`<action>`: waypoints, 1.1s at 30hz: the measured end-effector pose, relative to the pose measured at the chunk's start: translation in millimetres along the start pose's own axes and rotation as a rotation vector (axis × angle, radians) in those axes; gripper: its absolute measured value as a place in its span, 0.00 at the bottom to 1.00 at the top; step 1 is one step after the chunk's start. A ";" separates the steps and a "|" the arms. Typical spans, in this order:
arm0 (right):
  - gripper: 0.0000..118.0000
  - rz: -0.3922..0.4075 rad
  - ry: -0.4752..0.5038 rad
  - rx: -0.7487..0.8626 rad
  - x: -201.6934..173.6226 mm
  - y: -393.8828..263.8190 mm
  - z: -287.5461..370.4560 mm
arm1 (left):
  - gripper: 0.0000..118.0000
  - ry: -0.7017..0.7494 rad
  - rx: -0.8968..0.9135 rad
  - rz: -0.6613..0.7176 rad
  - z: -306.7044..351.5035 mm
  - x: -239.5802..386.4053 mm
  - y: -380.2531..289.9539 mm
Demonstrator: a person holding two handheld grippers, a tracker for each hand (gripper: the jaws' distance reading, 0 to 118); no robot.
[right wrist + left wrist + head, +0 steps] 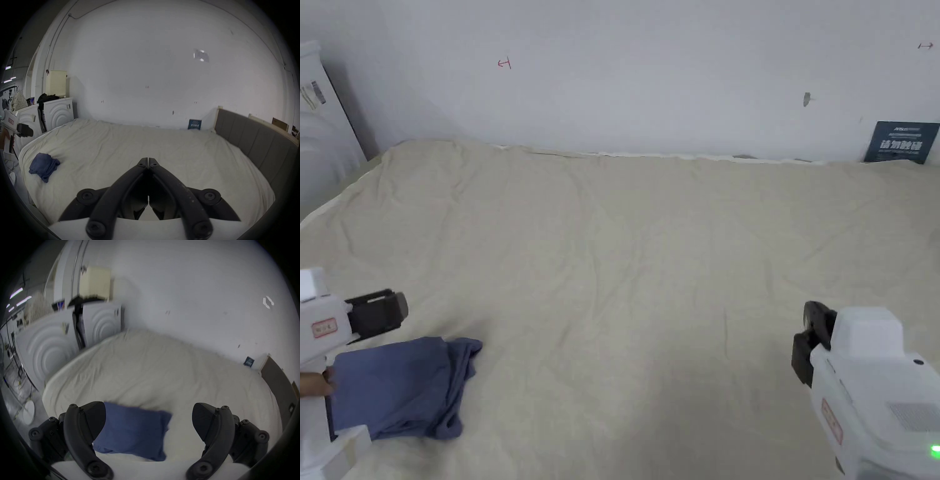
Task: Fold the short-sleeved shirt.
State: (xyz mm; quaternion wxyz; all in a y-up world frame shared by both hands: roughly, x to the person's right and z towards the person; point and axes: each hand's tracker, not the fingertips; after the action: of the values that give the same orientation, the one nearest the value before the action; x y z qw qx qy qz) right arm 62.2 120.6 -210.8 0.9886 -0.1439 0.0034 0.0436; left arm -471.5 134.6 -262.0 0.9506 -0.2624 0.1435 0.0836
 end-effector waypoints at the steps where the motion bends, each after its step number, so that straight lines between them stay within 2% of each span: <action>1: 0.01 0.003 -0.007 0.019 5.3 7.0 6.2 | 0.94 0.000 0.048 -0.025 14.4 13.0 5.3; 11: 0.01 -0.004 -0.089 0.176 58.5 57.5 63.3 | 0.94 -0.168 0.428 -0.116 132.9 141.9 17.4; 17: 0.01 0.005 -0.131 0.248 82.8 65.6 89.3 | 0.90 -0.224 0.544 -0.148 167.0 206.1 -10.1; 20: 0.01 0.007 -0.146 0.266 93.1 64.5 95.9 | 0.80 -0.251 0.565 -0.167 173.7 231.7 -26.3; 22: 0.01 0.008 -0.152 0.267 99.2 63.3 99.5 | 0.60 -0.264 0.586 -0.183 172.6 244.9 -36.6; 23: 0.01 0.006 -0.155 0.267 101.9 61.9 100.6 | 0.40 -0.266 0.593 -0.192 172.3 251.0 -41.1; 24: 0.01 0.004 -0.159 0.266 104.0 60.5 101.8 | 0.06 -0.273 0.598 -0.204 171.8 255.6 -45.0; 25: 0.01 0.002 -0.161 0.266 106.7 59.2 103.3 | 0.00 -0.282 0.598 -0.214 172.2 261.3 -49.6; 28: 0.01 -0.001 -0.166 0.263 111.5 56.1 106.3 | 0.00 -0.326 0.554 -0.239 164.6 270.2 -56.3; 33: 0.01 -0.013 -0.174 0.262 115.3 53.5 108.3 | 0.00 -0.311 0.551 -0.244 166.9 278.2 -61.8</action>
State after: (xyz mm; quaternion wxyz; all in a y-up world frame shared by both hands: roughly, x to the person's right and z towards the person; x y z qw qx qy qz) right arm 171.8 212.3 -124.5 0.9957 -0.0094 -0.0778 0.0488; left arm -156.0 192.6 -183.7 0.9993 0.0051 -0.0184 -0.0335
